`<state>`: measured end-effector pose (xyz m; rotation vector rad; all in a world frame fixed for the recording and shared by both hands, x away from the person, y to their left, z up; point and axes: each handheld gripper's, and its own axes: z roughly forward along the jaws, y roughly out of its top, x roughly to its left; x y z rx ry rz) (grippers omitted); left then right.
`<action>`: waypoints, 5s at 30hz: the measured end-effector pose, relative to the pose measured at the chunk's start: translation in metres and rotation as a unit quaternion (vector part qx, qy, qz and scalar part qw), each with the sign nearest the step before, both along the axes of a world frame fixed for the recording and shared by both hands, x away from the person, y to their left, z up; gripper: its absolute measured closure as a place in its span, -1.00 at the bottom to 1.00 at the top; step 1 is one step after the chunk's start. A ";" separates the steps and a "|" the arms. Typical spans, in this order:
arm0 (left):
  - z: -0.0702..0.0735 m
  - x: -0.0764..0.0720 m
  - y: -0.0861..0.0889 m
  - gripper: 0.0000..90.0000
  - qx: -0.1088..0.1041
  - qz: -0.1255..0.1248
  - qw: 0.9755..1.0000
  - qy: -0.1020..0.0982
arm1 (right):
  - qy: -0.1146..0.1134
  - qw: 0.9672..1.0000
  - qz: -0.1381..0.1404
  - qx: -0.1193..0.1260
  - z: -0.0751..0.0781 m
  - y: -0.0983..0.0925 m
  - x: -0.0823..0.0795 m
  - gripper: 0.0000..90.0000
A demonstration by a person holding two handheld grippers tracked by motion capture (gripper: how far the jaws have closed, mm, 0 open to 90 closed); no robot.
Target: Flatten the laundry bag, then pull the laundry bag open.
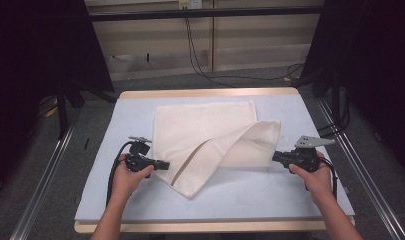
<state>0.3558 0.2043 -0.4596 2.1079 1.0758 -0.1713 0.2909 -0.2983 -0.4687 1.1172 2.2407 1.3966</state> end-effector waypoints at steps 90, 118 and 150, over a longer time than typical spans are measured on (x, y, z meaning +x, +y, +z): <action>-0.001 -0.022 0.018 -0.21 0.083 0.089 0.992 -0.045 | 0.060 0.990 -0.019 -0.128 -0.013 0.044 -0.021 0.50; -0.007 -0.046 0.004 0.37 0.140 0.067 0.983 -0.099 | 0.075 0.989 -0.013 -0.124 -0.010 0.046 -0.016 0.85; 0.000 -0.032 0.032 0.91 0.077 0.107 0.989 -0.060 | 0.048 0.991 -0.020 -0.124 -0.008 0.047 0.010 0.89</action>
